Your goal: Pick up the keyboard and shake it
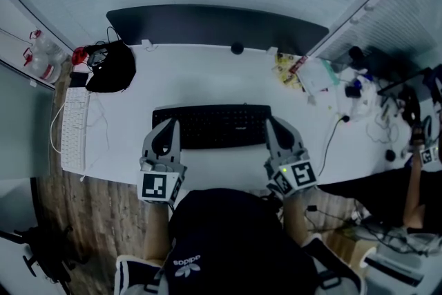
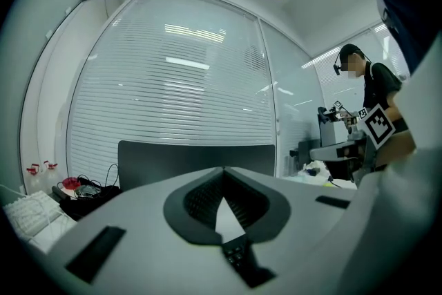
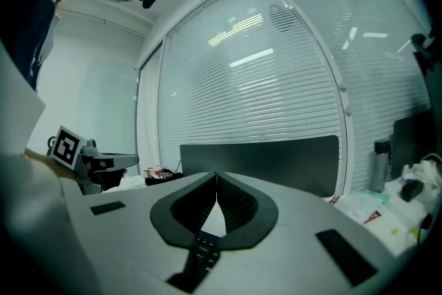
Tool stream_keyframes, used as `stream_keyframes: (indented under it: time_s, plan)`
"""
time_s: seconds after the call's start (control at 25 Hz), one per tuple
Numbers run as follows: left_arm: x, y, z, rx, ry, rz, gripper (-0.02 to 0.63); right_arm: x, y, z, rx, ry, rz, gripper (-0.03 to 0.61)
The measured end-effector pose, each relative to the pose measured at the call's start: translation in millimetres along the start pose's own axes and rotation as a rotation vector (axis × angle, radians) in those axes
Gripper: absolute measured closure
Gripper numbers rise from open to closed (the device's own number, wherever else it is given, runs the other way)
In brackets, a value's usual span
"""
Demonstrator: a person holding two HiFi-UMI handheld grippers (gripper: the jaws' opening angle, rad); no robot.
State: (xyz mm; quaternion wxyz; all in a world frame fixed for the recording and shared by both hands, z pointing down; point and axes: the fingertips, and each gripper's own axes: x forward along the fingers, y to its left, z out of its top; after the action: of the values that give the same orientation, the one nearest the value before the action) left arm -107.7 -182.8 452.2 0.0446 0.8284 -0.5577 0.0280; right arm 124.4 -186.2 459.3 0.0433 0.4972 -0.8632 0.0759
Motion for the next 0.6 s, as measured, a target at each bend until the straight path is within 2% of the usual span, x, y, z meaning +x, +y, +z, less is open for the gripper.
stream_keyframes:
  time_s: [0.24,0.32,0.36,0.4,0.52,0.6]
  plan:
    - [5,11,-12,-0.013,0.031,0.014,0.609,-3,-12,-13,0.015,0.035,-0.026,0.572]
    - [6,16,-22,-0.028,0.066,0.024,0.598,-4,-19,-20,0.019,0.059,-0.036,0.543]
    - [5,18,-29,-0.033,0.09,0.026,0.559,-4,-22,-24,0.03,0.071,-0.041,0.483]
    - [4,21,-37,-0.033,0.115,0.025,0.521,-4,-25,-28,0.042,0.082,-0.046,0.457]
    - [1,33,-63,-0.004,0.186,0.024,0.491,-3,-34,-39,0.044,0.113,-0.058,0.457]
    - [0,39,-75,-0.019,0.228,0.034,0.466,1,-40,-45,0.049,0.131,-0.065,0.457]
